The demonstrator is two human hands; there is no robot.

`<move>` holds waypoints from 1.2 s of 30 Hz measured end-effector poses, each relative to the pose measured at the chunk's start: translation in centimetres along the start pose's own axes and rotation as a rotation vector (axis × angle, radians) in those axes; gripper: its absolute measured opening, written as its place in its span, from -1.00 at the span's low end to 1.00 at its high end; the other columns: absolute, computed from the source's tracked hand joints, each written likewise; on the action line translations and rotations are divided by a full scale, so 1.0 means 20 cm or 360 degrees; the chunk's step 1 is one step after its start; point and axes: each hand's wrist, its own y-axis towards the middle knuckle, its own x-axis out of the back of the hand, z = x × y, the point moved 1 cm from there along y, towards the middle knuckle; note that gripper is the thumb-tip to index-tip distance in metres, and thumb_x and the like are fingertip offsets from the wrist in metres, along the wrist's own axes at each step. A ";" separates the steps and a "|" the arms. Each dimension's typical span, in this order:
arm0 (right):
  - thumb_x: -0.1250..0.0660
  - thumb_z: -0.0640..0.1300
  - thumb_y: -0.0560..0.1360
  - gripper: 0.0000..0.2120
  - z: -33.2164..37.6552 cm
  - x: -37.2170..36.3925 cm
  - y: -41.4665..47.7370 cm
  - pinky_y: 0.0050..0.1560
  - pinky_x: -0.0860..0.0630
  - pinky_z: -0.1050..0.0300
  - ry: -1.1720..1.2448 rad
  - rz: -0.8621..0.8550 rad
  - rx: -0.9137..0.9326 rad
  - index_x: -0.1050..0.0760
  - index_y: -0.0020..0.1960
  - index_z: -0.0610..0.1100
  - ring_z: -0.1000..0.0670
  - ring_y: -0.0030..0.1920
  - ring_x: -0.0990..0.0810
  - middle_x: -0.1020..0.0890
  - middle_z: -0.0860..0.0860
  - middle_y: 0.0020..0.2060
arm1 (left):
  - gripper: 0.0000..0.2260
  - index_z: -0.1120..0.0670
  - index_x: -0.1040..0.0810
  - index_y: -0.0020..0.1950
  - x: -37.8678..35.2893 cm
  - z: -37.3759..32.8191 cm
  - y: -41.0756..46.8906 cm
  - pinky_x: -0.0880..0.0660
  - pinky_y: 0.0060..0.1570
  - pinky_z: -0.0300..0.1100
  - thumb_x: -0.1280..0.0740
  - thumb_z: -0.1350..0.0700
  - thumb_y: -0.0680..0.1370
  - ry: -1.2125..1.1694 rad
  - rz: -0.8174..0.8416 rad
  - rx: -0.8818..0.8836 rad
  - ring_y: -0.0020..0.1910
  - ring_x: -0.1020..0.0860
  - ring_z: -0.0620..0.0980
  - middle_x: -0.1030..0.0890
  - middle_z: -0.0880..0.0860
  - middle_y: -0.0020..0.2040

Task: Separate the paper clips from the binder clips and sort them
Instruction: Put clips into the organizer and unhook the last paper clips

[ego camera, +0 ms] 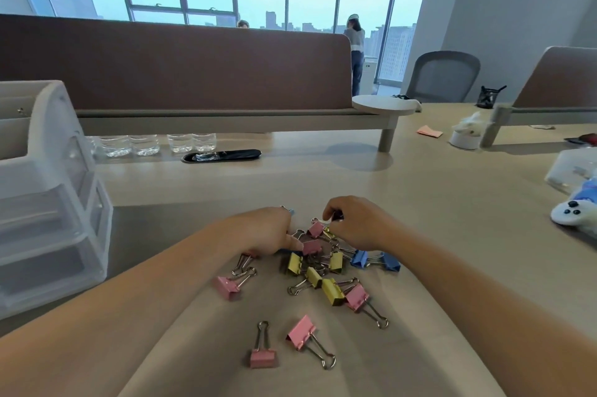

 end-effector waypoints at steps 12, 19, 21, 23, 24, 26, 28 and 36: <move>-0.26 -0.12 0.52 -0.79 0.00 0.02 -0.08 -0.03 -0.54 0.15 0.0011 -0.0024 -0.0031 -0.55 0.12 -0.03 0.04 -0.05 -0.55 -0.56 0.07 -0.02 | -0.75 0.14 -0.40 0.18 -0.01 -0.01 -0.07 -0.41 -0.17 -0.10 -0.29 0.06 0.56 0.0028 -0.0155 -0.0005 -0.12 -0.48 0.03 -0.52 0.07 -0.04; -0.40 0.15 0.48 -0.60 -0.06 0.07 -0.20 0.04 -0.57 0.07 -0.0203 0.0167 -0.0127 -0.53 0.20 -0.06 -0.01 -0.02 -0.58 -0.58 0.03 0.01 | -0.77 0.13 -0.33 0.23 0.05 -0.04 -0.10 -0.32 -0.34 -0.12 -0.22 0.12 0.60 -0.0087 -0.0245 0.0013 -0.25 -0.42 0.01 -0.48 0.09 -0.13; -0.45 0.21 0.42 -0.50 -0.08 0.07 -0.23 0.08 -0.56 0.05 -0.0233 0.0205 -0.0151 -0.52 0.24 -0.05 -0.03 0.03 -0.60 -0.59 0.03 0.07 | -0.78 0.10 -0.33 0.22 0.05 -0.08 -0.12 -0.32 -0.38 -0.15 -0.23 0.14 0.60 -0.0140 -0.0252 -0.0037 -0.30 -0.41 -0.02 -0.47 0.08 -0.16; -0.47 0.17 0.41 -0.51 -0.09 0.04 -0.26 0.05 -0.52 0.12 -0.0277 0.0205 -0.0119 -0.53 0.25 -0.04 -0.02 0.08 -0.56 -0.57 0.04 0.12 | -0.79 0.09 -0.33 0.21 0.04 -0.12 -0.13 -0.32 -0.38 -0.16 -0.24 0.16 0.59 -0.0159 -0.0256 -0.0093 -0.31 -0.41 -0.04 -0.48 0.07 -0.15; -0.46 0.14 0.43 -0.55 -0.08 0.03 -0.26 0.03 -0.51 0.14 -0.0298 0.0187 -0.0097 -0.55 0.24 -0.03 -0.01 0.07 -0.55 -0.57 0.04 0.12 | -0.79 0.09 -0.33 0.21 0.03 -0.14 -0.13 -0.31 -0.38 -0.16 -0.24 0.18 0.59 -0.0161 -0.0260 -0.0120 -0.30 -0.40 -0.05 -0.47 0.05 -0.16; -0.43 0.07 0.46 -0.66 -0.09 0.02 -0.28 0.02 -0.53 0.11 -0.0302 0.0129 -0.0080 -0.58 0.19 -0.03 -0.02 0.05 -0.55 -0.59 0.02 0.12 | -0.80 0.07 -0.33 0.18 0.02 -0.17 -0.12 -0.33 -0.35 -0.15 -0.23 0.22 0.59 -0.0181 -0.0277 -0.0173 -0.27 -0.42 -0.06 -0.47 0.05 -0.14; -0.40 0.02 0.48 -0.69 -0.09 0.03 -0.29 0.05 -0.54 0.07 -0.0276 0.0066 -0.0106 -0.57 0.19 -0.05 -0.04 0.06 -0.55 -0.59 -0.01 0.12 | -0.81 0.05 -0.34 0.13 0.02 -0.20 -0.12 -0.38 -0.29 -0.10 -0.23 0.25 0.57 -0.0228 -0.0291 -0.0209 -0.22 -0.44 -0.02 -0.49 0.07 -0.11; -0.30 -0.05 0.56 -0.66 -0.22 0.17 -0.36 0.19 -0.44 0.08 -0.0287 0.0030 -0.0227 -0.50 0.32 -0.10 -0.10 0.16 -0.53 -0.48 -0.06 0.21 | -0.90 0.12 -0.42 0.08 0.01 -0.37 -0.07 -0.34 -0.35 -0.20 -0.22 0.26 0.58 -0.0271 -0.0321 -0.0351 -0.28 -0.43 -0.06 -0.44 0.00 -0.18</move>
